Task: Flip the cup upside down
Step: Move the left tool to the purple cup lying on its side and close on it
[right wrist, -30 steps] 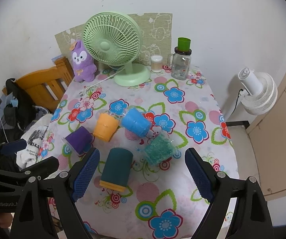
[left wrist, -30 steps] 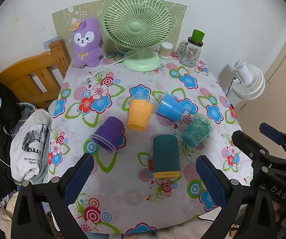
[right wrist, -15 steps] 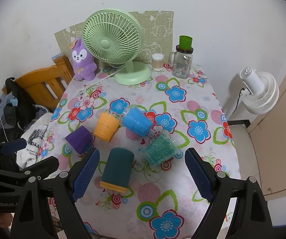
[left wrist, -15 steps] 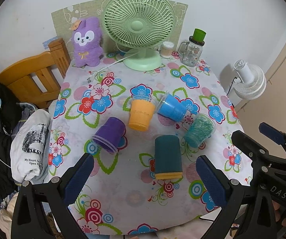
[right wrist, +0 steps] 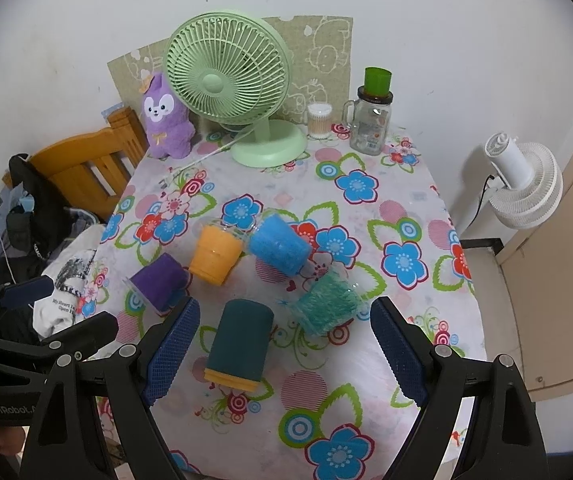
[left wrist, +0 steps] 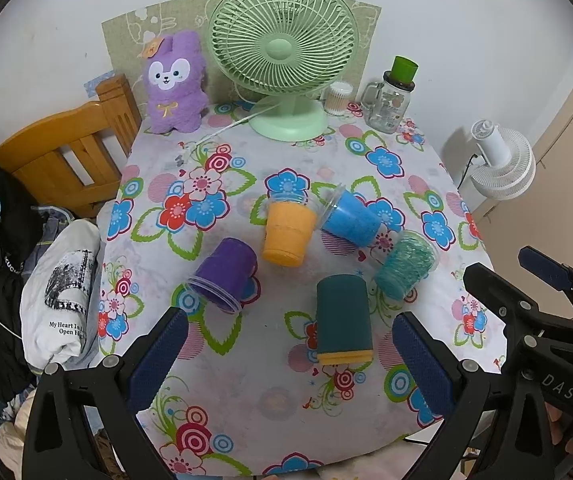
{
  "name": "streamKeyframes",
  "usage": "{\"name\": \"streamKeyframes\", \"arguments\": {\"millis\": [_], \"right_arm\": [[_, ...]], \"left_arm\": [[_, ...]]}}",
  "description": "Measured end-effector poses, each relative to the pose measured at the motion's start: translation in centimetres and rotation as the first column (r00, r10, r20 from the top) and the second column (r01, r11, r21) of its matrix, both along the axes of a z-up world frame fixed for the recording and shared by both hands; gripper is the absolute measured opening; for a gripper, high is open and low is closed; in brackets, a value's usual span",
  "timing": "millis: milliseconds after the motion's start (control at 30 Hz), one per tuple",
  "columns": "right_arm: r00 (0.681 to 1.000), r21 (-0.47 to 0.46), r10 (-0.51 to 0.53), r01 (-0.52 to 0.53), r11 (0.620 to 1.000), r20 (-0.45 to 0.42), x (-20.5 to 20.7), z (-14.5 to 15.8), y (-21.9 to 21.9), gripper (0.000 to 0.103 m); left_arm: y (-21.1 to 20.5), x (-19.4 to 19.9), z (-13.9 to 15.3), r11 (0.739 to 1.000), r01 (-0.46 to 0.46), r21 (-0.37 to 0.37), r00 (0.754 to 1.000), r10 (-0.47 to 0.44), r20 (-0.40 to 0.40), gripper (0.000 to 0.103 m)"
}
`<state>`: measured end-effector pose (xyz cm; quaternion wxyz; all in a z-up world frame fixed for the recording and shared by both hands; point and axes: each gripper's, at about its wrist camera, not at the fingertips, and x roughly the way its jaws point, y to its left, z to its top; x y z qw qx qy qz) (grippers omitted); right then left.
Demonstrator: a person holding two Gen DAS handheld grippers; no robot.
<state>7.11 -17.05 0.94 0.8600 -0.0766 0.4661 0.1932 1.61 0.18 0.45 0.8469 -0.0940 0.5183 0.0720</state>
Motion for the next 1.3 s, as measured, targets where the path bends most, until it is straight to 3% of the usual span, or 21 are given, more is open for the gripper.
{"name": "streamKeyframes", "arguments": {"millis": [433, 633, 967, 1300], "right_arm": [[0.999, -0.014, -0.027, 0.027, 1.000, -0.033, 2.0, -0.4, 2.7, 0.092], [0.996, -0.041, -0.044, 0.041, 0.998, -0.076, 3.2, -2.0, 4.6, 0.093], [0.985, -0.086, -0.099, 0.088, 0.992, -0.141, 4.7, -6.4, 7.8, 0.093], [0.960, -0.131, -0.176, 0.150, 0.980, -0.219, 5.7, -11.1, 8.9, 0.093]], "left_arm": [[2.5, 1.9, -0.4, 0.999, 0.030, 0.013, 0.999, -0.029, -0.030, 0.103], [4.6, 3.3, -1.9, 0.998, 0.061, 0.027, 0.996, -0.059, -0.065, 0.103], [7.6, 5.9, -7.2, 0.985, 0.169, 0.038, 0.975, -0.162, -0.150, 0.103], [8.6, 8.7, -12.8, 0.965, 0.262, 0.000, 0.940, -0.255, -0.226, 0.103]]}}
